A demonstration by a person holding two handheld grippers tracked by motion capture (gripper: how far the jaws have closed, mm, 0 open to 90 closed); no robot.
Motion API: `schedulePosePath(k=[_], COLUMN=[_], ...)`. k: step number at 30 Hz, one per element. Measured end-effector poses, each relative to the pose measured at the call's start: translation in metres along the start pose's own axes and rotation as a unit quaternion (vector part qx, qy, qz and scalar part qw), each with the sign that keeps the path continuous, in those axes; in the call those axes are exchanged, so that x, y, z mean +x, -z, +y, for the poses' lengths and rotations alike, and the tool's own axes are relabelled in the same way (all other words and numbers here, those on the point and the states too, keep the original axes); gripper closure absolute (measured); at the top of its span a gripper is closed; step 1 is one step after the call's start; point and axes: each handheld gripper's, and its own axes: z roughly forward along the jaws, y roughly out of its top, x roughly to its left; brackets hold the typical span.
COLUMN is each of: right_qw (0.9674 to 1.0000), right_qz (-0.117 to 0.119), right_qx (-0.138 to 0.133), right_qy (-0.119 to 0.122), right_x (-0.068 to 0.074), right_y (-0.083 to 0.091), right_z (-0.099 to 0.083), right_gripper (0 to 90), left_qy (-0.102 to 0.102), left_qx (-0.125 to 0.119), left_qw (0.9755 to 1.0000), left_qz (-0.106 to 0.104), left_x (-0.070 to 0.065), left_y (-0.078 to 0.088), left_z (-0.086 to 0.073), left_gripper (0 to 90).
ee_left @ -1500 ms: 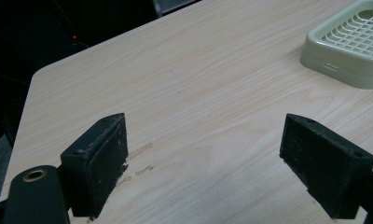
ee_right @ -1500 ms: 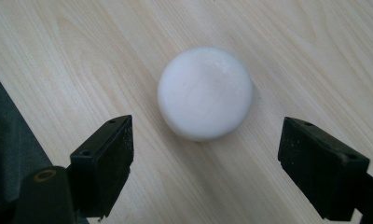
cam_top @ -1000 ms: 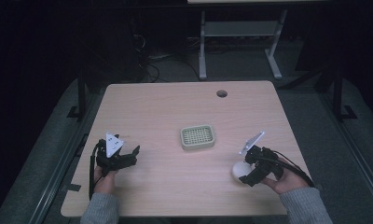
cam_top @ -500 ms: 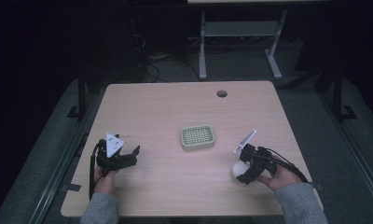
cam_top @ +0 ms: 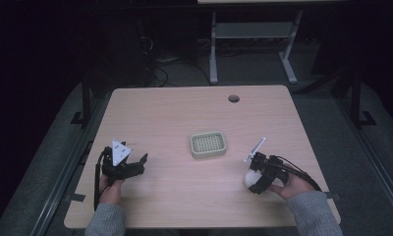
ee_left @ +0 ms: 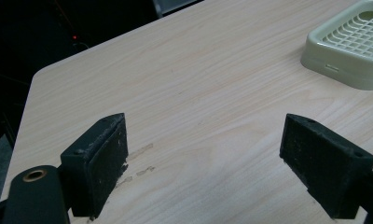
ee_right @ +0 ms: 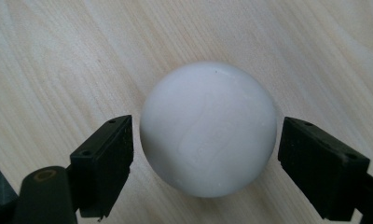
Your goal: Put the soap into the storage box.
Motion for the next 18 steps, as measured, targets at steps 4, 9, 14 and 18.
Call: schedulePosePath(k=[4, 9, 14, 18], right_qw=[1.0000, 0.9998, 0.9996, 0.9996], right_qz=[-0.002, -0.001, -0.005, -0.003], right_qx=[0.008, 0.019, 0.025, 0.029], right_qy=[0.002, 0.003, 0.006, 0.003], right_x=[0.000, 0.000, 0.001, 0.001], right_y=[-0.003, -0.007, -0.010, -0.011], right_z=[0.003, 0.005, 0.007, 0.007], right_gripper=[17.4, 17.4, 17.6, 18.6], left_qy=[-0.001, 0.000, 0.000, -0.001], left_qx=[0.001, -0.002, 0.000, 0.000], left_qw=[1.0000, 1.0000, 1.0000, 1.0000], left_qz=[0.000, 0.000, 0.000, 0.000], left_x=[0.000, 0.000, 0.000, 0.000], left_y=[0.000, 0.000, 0.000, 0.000], left_z=[0.000, 0.000, 0.000, 0.000], left_gripper=[14.8, 14.9, 14.8, 14.8])
